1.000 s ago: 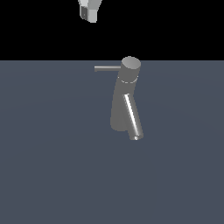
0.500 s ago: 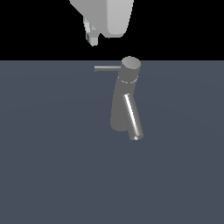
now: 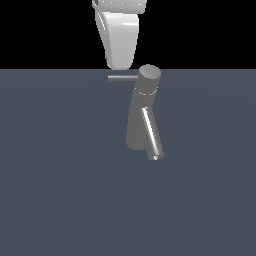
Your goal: Turn on the faucet by rotating a designated handle.
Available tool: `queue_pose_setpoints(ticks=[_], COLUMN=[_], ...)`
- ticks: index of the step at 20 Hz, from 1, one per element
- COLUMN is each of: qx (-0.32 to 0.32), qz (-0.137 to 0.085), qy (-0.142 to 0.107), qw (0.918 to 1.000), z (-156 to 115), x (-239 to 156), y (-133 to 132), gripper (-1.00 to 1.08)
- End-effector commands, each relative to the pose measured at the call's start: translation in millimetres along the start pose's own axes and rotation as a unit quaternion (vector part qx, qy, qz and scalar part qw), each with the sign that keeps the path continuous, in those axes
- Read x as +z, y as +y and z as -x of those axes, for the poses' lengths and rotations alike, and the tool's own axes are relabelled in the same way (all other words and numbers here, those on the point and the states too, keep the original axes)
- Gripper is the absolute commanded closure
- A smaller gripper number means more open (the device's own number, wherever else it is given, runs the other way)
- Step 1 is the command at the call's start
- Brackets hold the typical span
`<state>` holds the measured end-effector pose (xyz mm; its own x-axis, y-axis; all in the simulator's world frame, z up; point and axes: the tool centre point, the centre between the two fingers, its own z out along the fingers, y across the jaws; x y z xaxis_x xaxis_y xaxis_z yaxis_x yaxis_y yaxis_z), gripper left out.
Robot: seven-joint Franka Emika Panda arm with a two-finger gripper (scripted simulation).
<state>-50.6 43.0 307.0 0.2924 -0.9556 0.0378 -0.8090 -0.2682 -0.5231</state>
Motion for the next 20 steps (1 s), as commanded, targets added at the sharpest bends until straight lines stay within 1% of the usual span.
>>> queue_pose_setpoints(ticks=[1,9,18,20], qx=[0.021,0.059,0.064,0.064], qz=[-0.007,-0.019,-0.02,-0.02], qy=[0.006,0.018,0.02,0.02], qw=[0.9997,0.9979,0.9976,0.9976], z=[-4.0,-12.8,-14.3,-13.4], x=[8.8,24.7,26.1,26.3], y=[-4.5,-12.7,-13.6,-8.9], gripper=[1.08,1.08,1.08,1.08])
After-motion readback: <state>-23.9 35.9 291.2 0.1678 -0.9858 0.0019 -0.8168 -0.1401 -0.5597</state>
